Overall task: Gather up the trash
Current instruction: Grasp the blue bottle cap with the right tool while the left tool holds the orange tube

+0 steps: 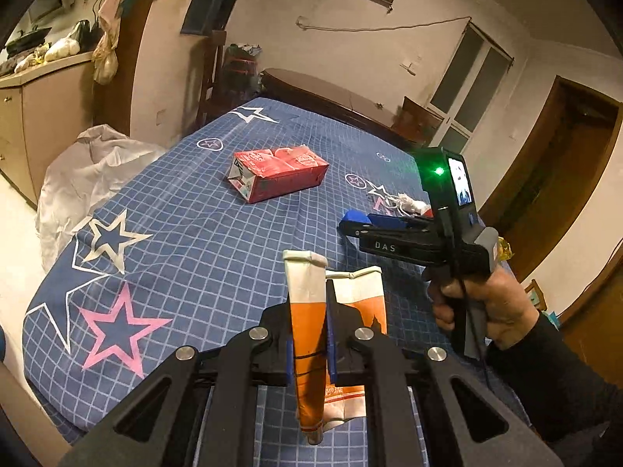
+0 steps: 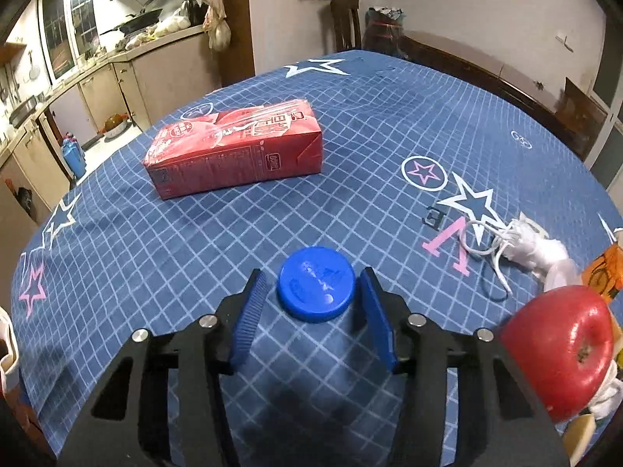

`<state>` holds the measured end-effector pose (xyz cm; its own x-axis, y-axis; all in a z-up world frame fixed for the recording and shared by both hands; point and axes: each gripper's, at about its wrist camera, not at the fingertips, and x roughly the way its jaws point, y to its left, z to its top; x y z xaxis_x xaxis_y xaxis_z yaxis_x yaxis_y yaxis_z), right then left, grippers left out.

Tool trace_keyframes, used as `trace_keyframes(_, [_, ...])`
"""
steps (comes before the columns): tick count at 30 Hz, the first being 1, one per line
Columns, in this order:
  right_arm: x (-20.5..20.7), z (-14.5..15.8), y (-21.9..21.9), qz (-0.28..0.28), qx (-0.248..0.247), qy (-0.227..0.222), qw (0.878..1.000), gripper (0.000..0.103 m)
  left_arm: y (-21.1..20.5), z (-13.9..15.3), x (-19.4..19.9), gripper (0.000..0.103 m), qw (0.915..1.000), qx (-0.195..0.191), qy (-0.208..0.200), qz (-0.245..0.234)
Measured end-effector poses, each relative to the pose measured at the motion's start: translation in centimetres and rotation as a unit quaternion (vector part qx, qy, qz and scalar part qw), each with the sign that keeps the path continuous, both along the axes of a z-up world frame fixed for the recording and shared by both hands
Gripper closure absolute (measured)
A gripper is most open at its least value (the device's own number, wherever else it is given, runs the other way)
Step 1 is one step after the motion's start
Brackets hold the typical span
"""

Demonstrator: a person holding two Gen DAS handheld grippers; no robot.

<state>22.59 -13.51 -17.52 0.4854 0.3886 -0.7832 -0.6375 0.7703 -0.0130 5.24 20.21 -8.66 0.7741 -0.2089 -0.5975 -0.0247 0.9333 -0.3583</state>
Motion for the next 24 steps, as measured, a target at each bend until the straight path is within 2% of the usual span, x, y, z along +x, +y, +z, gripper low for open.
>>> trace_keyframes(4, [-0.5,0.1,-0.5,-0.003,0.011,0.000,1.000,0.065,-0.3,0.1,0.4,0.090,1.0000,0.002,-0.002,-0.001])
trace_keyframes(7, [-2.6,1.3,-2.2,0.005,0.055,-0.005,0.998,0.065,-0.9,0.3,0.7,0.090,1.0000,0.009,-0.004,-0.001])
trace_keyframes(11, [-7.5,3.6,-5.0,0.017,0.089,-0.029,0.996,0.065,-2.1,0.6,1.4,0.090,0.9997,0.022,-0.005,-0.007])
trace_keyframes(14, [-11.5,5.0,-7.9,0.006,0.091,-0.055,0.994,0.065,-3.6,0.9,2.0,0.090,0.9992,0.035,-0.009,-0.017])
trace_keyframes(19, [-15.0,6.6,-14.0,-0.064,0.128,-0.069,0.987,0.065,-6.9,1.4,3.4,0.090,0.9981,0.043,-0.015,-0.042])
trace_keyframes(24, [-17.5,7.5,-19.1,-0.141,0.158,-0.102,0.972,0.065,-11.4,2.3,5.0,0.090,0.9959,0.062,-0.022,-0.062])
